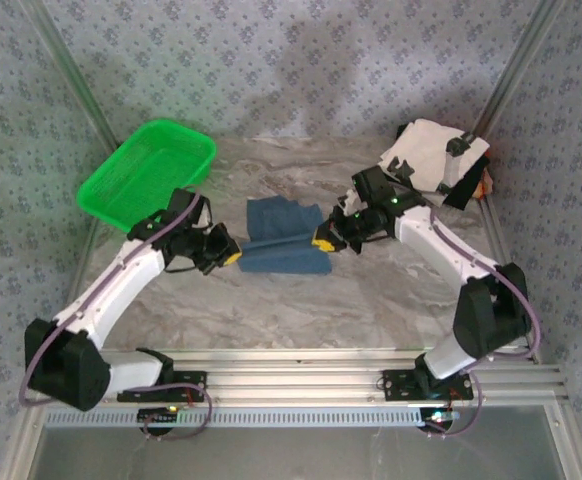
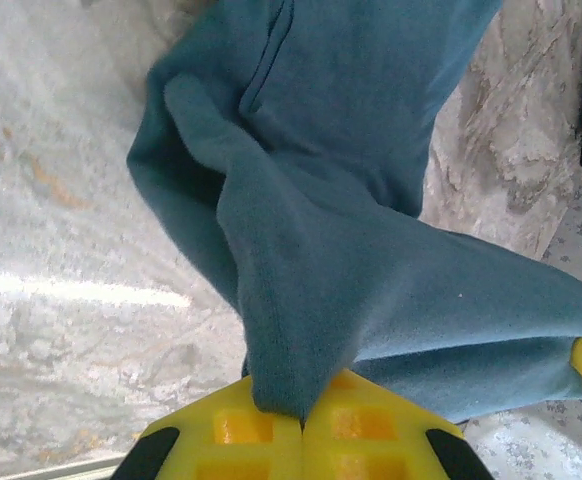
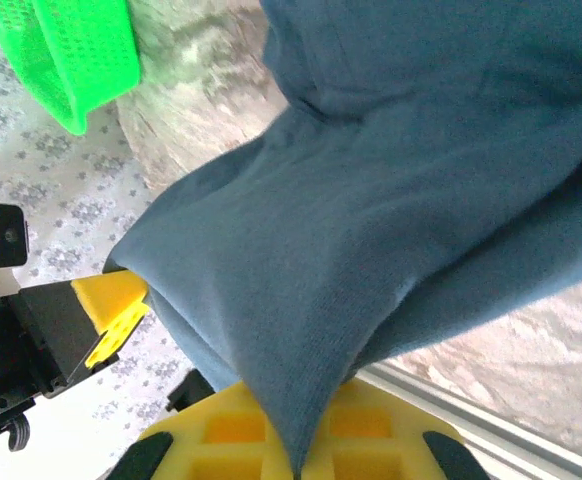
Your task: Fold and stack the t-shirts
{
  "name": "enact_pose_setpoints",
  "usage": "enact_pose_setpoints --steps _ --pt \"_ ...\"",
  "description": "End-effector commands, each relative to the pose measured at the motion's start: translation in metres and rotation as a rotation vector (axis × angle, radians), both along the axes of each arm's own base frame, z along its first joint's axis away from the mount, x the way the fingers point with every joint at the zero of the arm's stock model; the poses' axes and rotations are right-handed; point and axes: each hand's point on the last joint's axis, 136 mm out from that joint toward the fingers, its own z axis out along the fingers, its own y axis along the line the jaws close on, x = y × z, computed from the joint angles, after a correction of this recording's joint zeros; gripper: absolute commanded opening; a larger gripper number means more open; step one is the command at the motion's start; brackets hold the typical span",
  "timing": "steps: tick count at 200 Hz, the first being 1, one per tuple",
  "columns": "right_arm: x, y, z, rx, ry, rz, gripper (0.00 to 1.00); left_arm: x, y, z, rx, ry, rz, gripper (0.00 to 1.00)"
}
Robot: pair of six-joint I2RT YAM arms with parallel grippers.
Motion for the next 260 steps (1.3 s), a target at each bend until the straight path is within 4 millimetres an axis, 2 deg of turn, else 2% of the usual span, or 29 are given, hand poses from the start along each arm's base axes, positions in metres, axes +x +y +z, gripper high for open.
enact_pose_setpoints --steps 1,58,96,139,200,225,260 --pt "0.018 -0.008 -0.003 -0.018 0.006 0.01 0.0 0.025 -0.006 0.016 -0.02 -0.055 -0.065 0.0" --pt "0.074 -0.014 -0.018 -0.014 0.007 -0.018 0.0 0.083 -0.004 0.01 -0.04 -0.05 -0.084 0.0" --pt "0.105 -0.014 -0.034 -0.013 0.012 -0.017 0.0 0.111 0.003 -0.007 -0.037 -0.02 -0.095 0.0" --pt "0.135 -0.018 -0.058 -0.04 0.025 -0.031 0.0 0.141 0.006 -0.03 -0.033 0.013 -0.116 0.0" --pt "0.167 -0.024 -0.088 -0.043 0.054 -0.064 0.0 0.187 0.004 -0.048 -0.032 0.007 -0.114 0.0" --pt "0.18 -0.026 -0.098 -0.039 0.058 -0.081 0.0 0.203 0.003 -0.052 -0.036 0.002 -0.113 0.0" --pt "0.2 -0.026 -0.098 -0.016 0.046 -0.112 0.0 0.218 0.002 -0.048 -0.046 -0.015 -0.114 0.0"
